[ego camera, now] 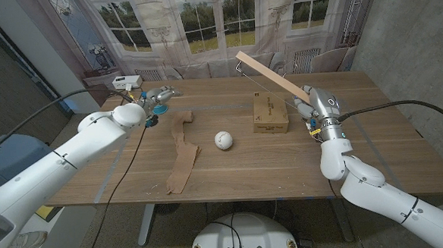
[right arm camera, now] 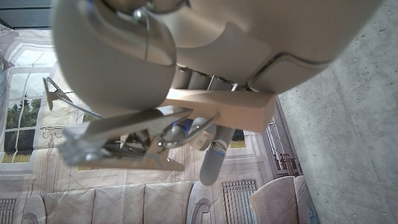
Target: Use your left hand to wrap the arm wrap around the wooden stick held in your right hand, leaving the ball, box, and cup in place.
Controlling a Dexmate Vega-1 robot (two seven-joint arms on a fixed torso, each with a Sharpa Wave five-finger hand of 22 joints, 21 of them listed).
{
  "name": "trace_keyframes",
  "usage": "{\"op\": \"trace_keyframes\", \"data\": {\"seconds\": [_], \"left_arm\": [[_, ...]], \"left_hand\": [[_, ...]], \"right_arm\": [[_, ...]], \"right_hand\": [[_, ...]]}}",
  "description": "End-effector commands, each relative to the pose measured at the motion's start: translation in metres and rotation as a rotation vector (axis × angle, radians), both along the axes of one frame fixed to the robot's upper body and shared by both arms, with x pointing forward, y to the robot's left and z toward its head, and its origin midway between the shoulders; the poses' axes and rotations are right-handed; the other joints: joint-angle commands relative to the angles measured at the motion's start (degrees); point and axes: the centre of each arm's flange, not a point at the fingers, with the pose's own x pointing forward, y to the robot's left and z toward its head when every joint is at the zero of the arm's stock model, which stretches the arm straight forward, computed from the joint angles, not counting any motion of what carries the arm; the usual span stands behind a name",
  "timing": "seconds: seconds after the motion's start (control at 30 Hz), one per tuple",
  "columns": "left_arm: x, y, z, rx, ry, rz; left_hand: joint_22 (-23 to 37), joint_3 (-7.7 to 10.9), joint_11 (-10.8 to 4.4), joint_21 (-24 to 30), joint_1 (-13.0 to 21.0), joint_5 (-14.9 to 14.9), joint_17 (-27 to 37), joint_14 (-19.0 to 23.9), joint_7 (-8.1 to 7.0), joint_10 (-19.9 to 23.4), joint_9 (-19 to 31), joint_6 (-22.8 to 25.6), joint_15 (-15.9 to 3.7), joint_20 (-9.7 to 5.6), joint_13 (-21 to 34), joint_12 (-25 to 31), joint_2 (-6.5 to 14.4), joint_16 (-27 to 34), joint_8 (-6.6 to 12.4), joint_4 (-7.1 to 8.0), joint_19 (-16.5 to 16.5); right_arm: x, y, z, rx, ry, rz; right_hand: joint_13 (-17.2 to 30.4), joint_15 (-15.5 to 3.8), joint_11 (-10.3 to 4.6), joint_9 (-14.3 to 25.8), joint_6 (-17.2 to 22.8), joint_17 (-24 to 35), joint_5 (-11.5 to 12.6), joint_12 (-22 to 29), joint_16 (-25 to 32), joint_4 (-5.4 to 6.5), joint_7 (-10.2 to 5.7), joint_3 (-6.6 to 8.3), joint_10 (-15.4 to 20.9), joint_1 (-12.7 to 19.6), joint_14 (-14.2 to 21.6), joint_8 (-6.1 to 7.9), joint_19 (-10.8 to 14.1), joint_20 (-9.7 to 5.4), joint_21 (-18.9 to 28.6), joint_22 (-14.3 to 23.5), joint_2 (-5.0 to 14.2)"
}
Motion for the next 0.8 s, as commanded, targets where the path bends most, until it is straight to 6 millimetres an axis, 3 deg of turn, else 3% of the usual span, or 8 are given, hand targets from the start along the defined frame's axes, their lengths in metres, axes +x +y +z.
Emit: {"op": "trace_keyframes", "data": {"seconds": [0.03, 0.2, 0.33, 0.8], "left_arm": [[-0.002, -0.003, 0.023, 0.192, 0.08, 0.156], [0.007, -0.002, 0.032, 0.244, 0.12, 0.157], [0.012, -0.004, 0.038, 0.316, 0.13, 0.197], [0.034, -0.022, 0.054, 0.514, 0.235, 0.255]], "left_hand": [[0.0, -0.04, -0.7, 0.4, 1.5, 0.5, 0.2, 0.9, -1.47, 0.8, 0.1, 1.0, -0.05, -0.35, 0.3, -0.1, -0.8, 0.4, -0.02, -0.1, 0.9], [-0.1, 0.04, -1.16, 0.4, 2.7, 0.7, 0.2, 0.6, -1.99, 1.3, 0.2, 1.1, 0.13, -1.14, 0.3, 0.0, -1.0, 0.1, -0.12, -0.09, 0.8], [-0.2, -0.32, -2.96, 0.4, 4.5, 1.4, 0.1, 1.1, -3.03, 3.2, 0.2, 3.0, -0.4, -1.79, 0.4, 0.5, -2.1, 0.0, 0.26, 0.06, 1.3], [-0.3, -0.26, -3.31, 0.5, 7.5, 2.3, 0.0, 1.8, -3.39, 3.5, 0.3, 2.9, -1.3, -2.29, 0.5, 0.3, -2.5, -0.1, -0.21, -0.01, 2.0]], "right_arm": [[-0.005, -0.006, -0.007, 0.017, -0.001, 0.002], [-0.007, -0.008, -0.01, 0.02, -0.004, 0.005], [-0.009, -0.007, -0.012, 0.016, -0.006, 0.012], [-0.015, -0.006, -0.018, 0.018, -0.014, 0.024]], "right_hand": [[0.1, -2.34, 0.11, -0.1, 6.1, 0.3, 0.2, 0.5, 2.3, 0.33, 1.72, 0.8, -0.3, -7.0, 0.0, 0.36, -0.2, -1.32, 0.5, 0.0, 7.07], [-0.1, -2.34, 0.09, -0.2, 6.1, 0.3, 0.2, 0.7, 2.3, 0.31, 1.76, 0.92, -0.3, -7.0, -0.1, 0.47, -0.3, -1.3, 0.8, -0.2, 7.06], [-0.3, -2.34, 0.14, -0.3, 6.1, 0.3, 0.2, 0.7, 2.4, 0.29, 1.71, 0.98, -0.2, -7.1, -0.1, 0.53, -0.3, -1.29, 1.1, -0.3, 7.05], [-0.4, -2.35, 0.32, -0.4, 6.0, 0.3, 0.1, 1.2, 2.6, 0.19, 1.81, 1.27, -0.4, -7.2, -0.2, 0.83, -0.6, -1.38, 2.0, -0.8, 6.99]]}}
